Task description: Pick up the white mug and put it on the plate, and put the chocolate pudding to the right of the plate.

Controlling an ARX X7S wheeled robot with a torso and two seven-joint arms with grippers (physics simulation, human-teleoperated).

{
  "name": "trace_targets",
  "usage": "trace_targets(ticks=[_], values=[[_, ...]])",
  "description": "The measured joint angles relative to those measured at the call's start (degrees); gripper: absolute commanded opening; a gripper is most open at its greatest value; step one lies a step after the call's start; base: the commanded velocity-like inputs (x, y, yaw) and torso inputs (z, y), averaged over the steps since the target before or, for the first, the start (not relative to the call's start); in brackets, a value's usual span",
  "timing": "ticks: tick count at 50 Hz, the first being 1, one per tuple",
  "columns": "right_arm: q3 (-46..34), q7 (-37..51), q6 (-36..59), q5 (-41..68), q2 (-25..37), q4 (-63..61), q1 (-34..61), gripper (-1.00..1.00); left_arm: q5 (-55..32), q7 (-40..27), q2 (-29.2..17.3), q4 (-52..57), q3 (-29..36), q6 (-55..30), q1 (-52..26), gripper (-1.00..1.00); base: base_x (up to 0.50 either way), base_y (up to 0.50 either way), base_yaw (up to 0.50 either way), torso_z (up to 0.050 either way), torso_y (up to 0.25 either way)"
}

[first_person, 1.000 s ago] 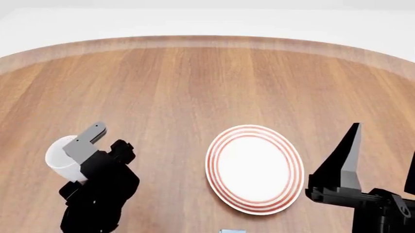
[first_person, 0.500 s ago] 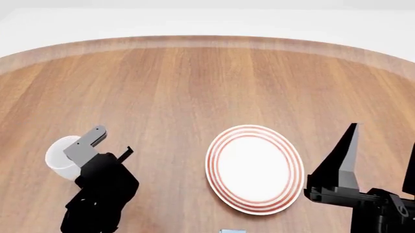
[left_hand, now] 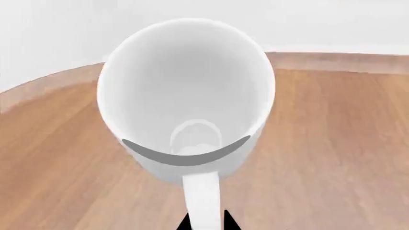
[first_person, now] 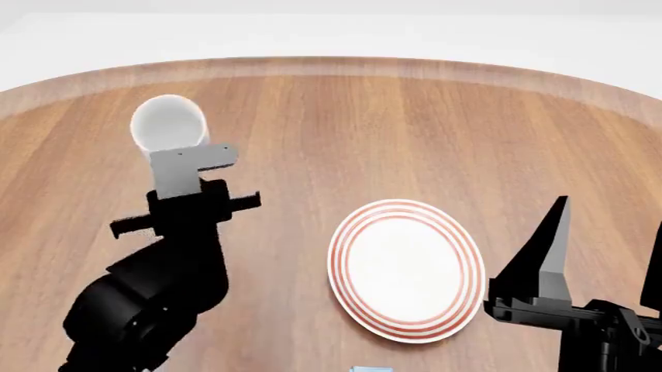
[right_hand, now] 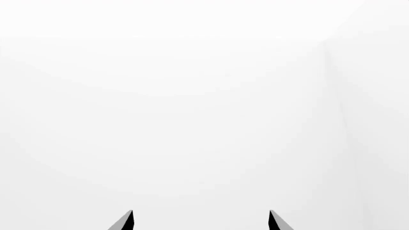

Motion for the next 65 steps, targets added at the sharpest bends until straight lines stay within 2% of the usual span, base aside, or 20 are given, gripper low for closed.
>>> trace_targets(ticks=[8, 15, 23, 33, 51, 65], values=[[-0.04, 0.19, 0.16, 0.07, 0.18, -0.5, -0.01, 1.0, -4.78, 10.27, -4.14, 8.24, 7.69, -9.37, -7.45, -1.0, 0.0, 0.0, 0.0, 0.0, 0.0], [-0.04, 0.34, 0.18, 0.19, 0.35, -0.81, -0.06, 1.0, -10.52, 19.73, -5.43, 10.86, 11.77, -16.34, -14.98, -1.0, 0.0, 0.0, 0.0, 0.0, 0.0], [-0.12, 0.47, 0.18, 0.28, 0.51, -1.01, -0.09, 1.0, -17.27, 30.17, -4.67, 8.82, 13.82, -21.45, -22.13, -1.0, 0.0, 0.0, 0.0, 0.0, 0.0], [-0.24, 0.6, 0.09, 0.41, 0.69, -1.19, -0.2, 1.0, -18.76, 39.91, -1.15, -0.16, 18.2, -23.34, -26.81, -1.0, 0.0, 0.0, 0.0, 0.0, 0.0], [-0.55, 0.81, -0.26, 0.54, 0.87, -0.79, -0.27, 1.0, -18.91, 48.41, 6.73, -17.83, 21.61, -21.35, -26.64, -1.0, 0.0, 0.0, 0.0, 0.0, 0.0], [-0.89, 0.9, -0.59, 0.75, 1.0, -0.37, -0.41, 1.0, -18.98, 50.99, 11.4, -25.6, 22.79, -19.09, -25.86, -1.0, 0.0, 0.0, 0.0, 0.0, 0.001]])
